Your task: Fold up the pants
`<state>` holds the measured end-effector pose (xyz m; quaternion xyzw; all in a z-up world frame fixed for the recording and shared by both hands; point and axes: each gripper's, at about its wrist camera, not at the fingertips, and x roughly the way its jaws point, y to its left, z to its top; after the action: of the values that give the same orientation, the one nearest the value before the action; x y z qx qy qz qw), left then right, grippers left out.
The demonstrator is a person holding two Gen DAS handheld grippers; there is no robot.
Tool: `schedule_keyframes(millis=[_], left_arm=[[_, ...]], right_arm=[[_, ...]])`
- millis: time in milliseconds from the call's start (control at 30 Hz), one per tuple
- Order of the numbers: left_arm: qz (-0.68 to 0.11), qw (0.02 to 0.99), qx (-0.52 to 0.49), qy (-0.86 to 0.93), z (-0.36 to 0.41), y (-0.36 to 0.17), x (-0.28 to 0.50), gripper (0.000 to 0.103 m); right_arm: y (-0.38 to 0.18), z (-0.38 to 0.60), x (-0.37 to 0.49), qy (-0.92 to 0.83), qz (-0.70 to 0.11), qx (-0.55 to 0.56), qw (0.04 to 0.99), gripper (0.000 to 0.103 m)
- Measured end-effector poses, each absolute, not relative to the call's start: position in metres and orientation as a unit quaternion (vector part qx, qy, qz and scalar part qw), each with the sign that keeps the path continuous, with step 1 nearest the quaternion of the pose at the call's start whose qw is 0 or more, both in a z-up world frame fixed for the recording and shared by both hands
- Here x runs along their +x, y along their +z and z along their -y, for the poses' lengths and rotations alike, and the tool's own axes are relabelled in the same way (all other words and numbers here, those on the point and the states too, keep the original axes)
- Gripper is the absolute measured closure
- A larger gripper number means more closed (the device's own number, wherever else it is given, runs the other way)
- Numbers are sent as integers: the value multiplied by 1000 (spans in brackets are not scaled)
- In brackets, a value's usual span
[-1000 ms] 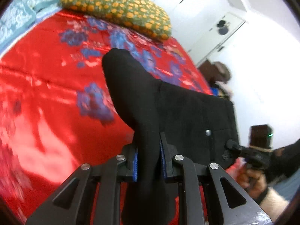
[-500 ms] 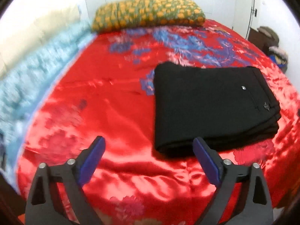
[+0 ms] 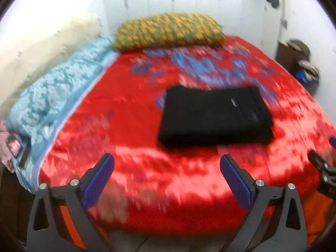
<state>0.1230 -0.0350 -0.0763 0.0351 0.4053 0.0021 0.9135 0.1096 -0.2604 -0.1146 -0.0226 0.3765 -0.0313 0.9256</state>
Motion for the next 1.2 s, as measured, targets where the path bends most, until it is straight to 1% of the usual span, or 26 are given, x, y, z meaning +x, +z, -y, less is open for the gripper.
schedule_keyframes(millis=[133,200,333,500,600,700,1000,1200], left_arm=[[-426,903,50,-5,36,-91,82,2],[-437,898,49,-5,38,-93,74,2],[-430,902,36,-10,35,-72,68,2],[-406,913,34,5,29,-38,70,2],[-410,912,34,10,28,-33,72,1],[-421,907,24,6,28,-35,74,1],[-429,903,30,7,33,-40,72,1],[-443,896,25,-19,42,-41,68,1]], right_arm=[[-120,238,73,-14,-392,-34,919,0],[-121,229,59,-8,-393,-40,919,0],[-105,222,51,-6,-388,-30,921,0],[-62,210,50,26,-371,-44,927,0],[-48,203,50,47,-372,-78,924,0],[-47,203,49,47,-378,-89,920,0],[-60,217,40,8,-382,-6,924,0],[-47,216,35,-2,-375,-17,927,0]])
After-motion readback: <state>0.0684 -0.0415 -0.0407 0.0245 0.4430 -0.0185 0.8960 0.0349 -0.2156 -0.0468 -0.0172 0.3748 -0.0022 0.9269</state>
